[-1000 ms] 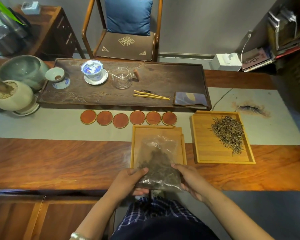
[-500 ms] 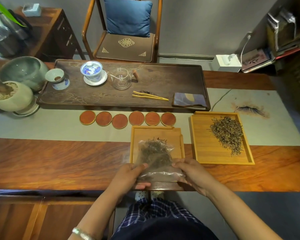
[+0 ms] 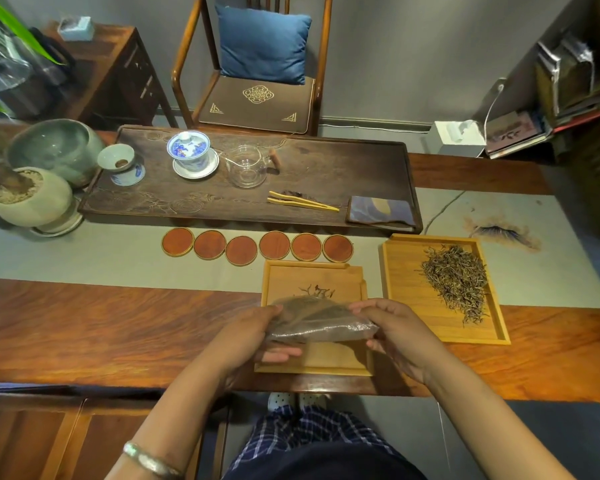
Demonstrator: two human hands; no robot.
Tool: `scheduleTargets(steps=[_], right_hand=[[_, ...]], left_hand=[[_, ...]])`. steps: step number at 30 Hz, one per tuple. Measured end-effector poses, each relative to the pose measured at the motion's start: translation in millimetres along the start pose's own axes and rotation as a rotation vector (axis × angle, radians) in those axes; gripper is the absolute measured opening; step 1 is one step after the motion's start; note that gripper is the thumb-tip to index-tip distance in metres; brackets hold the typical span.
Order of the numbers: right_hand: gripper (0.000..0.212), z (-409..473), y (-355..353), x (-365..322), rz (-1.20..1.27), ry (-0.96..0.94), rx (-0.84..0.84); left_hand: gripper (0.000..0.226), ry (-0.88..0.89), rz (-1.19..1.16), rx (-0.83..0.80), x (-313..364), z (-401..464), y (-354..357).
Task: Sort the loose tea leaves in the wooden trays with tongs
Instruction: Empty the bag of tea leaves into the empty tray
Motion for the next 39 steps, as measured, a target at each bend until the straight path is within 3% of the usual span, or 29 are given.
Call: scheduleTargets(steps=[4, 7, 12, 18, 23, 31, 39], right_hand=[[0.013, 1.6, -0.5, -6.4, 0.010, -0.021, 0.014], [0.013, 1.2, -0.1, -9.3, 0.008, -0.042, 0.006], [0.029, -6.7, 0.6, -12.9, 0.065, -0.099, -0.085], [0.021, -18.6, -1.7, -15.1, -0.067, -0.282, -0.054], [0.029, -25.2, -2.0, -12.6, -0.202, -0.432, 0.013], [0.029, -34.7, 0.1, -15.8, -0.177, -0.510, 0.019], [0.033, -47.0, -1.9, -19.2, -0.149, -0.523, 0.026]], left_hand=[[0.043, -0.016, 0.093, -0.038, 6.3, -1.5, -0.9], [0.033, 0.091, 0.084, -0.053, 8.1, -4.0, -4.0], [0.021, 0.205, 0.094, -0.054, 8.2, -8.9, -4.8], [0.042, 0.287, 0.102, -0.063, 12.9, -12.8, -0.8], [0.040, 0.395, 0.138, -0.042, 13.5, -16.5, -3.3], [0.055, 0.432, 0.162, -0.022, 17.1, -27.4, -1.8], [0.053, 0.443, 0.168, -0.019, 26.0, -41.1, 5.6]])
Point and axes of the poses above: each hand's wrist, its own z-axis towards the middle knuckle, its own y-axis out of the palm, x = y × z, the point moved 2 cm from there along z, towards the middle knuckle, and after that the axes turned 9 degrees about -z, right-handed, at the moved point
